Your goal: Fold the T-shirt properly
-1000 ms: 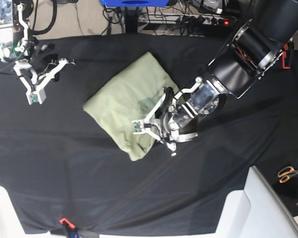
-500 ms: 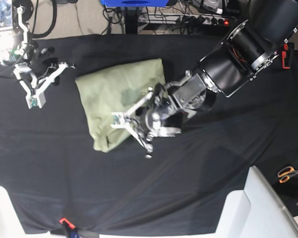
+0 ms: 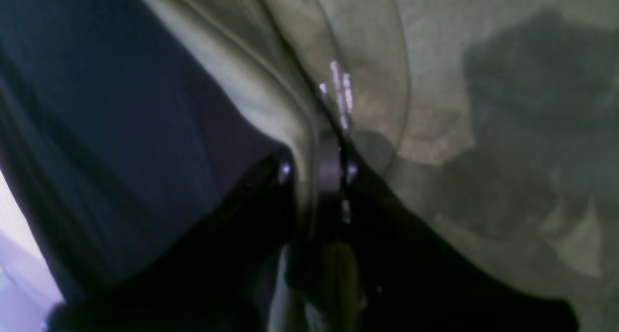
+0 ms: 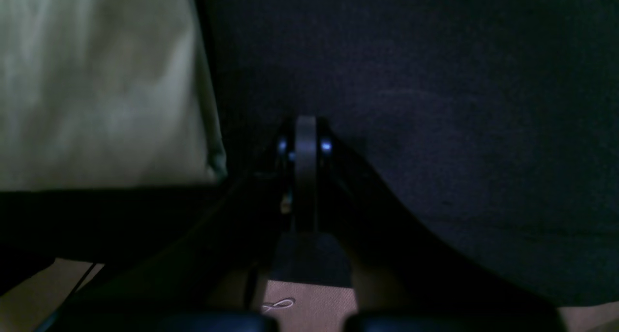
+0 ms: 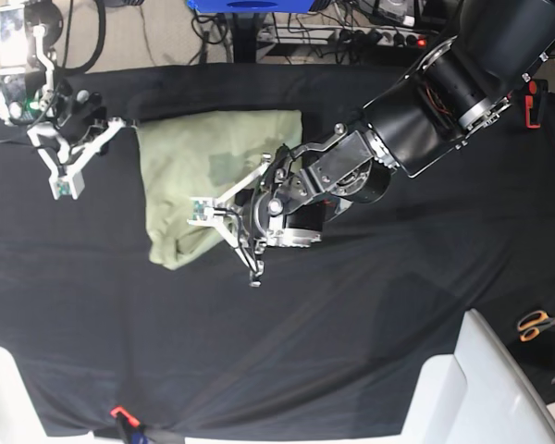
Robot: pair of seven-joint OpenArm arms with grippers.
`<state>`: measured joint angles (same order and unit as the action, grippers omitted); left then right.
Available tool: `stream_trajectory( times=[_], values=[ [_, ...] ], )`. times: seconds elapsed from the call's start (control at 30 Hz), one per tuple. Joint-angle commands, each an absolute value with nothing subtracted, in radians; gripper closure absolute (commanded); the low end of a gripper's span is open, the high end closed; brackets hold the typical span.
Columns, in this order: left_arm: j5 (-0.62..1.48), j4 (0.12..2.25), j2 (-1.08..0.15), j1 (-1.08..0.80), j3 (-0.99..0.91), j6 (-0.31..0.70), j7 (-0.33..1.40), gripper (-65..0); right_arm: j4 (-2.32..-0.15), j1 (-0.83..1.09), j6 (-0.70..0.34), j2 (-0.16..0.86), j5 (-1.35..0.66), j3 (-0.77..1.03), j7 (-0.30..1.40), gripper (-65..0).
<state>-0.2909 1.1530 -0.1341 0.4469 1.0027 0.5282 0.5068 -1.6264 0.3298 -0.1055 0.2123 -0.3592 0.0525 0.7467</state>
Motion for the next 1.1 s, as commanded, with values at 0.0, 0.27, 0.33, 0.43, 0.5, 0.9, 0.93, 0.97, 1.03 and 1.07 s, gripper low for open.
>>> stream_trajectory(
  times=[0.0,0.27,0.33,0.43,0.5,0.9,0.93,0.97,1.03,1.07],
  values=[
    [-0.288,1.164,-0.116,0.467,1.000,0.526,0.489,0.0,-1.639,0.325,-0.107,0.222,-0.366,0.059,0.733,0.0],
    [-0.288,1.162,-0.111,0.472,0.998,0.526,0.489,0.0,-1.639,0.325,-0.107,0.220,-0.367,0.093,0.733,0.0],
    [-0.288,1.162,-0.113,0.472,0.997,0.526,0.490,0.0,-1.639,0.325,-0.107,0.213,-0.367,0.108,0.733,0.0],
    [-0.288,1.162,-0.114,0.470,0.992,0.526,0.527,0.0,-1.641,0.326,-0.111,0.209,-0.367,0.136,0.733,0.0],
    [-0.288,1.162,-0.116,0.470,0.992,0.526,0.535,0.0,-1.641,0.326,-0.111,0.209,-0.367,0.137,0.733,0.0],
    [-0.288,1.150,-0.117,0.470,0.992,0.526,0.538,0.0,-1.641,0.326,-0.111,0.209,-0.367,0.137,0.733,0.0],
    [-0.288,1.142,-0.117,0.473,0.990,0.526,0.542,0.0,-1.641,0.328,-0.111,0.209,-0.367,0.137,0.733,0.0],
    [-0.288,1.136,-0.117,0.475,0.990,0.526,0.562,0.0,-1.641,0.328,-0.111,0.209,-0.367,0.137,0.733,0.0],
    [-0.286,1.138,-0.114,0.476,0.987,0.526,0.622,0.0,-1.641,0.329,-0.111,0.209,-0.367,0.137,0.733,0.0],
    [-0.286,1.141,-0.114,0.478,0.987,0.526,0.638,0.0,-1.641,0.329,-0.113,0.209,-0.367,0.136,0.733,0.0]
  ],
)
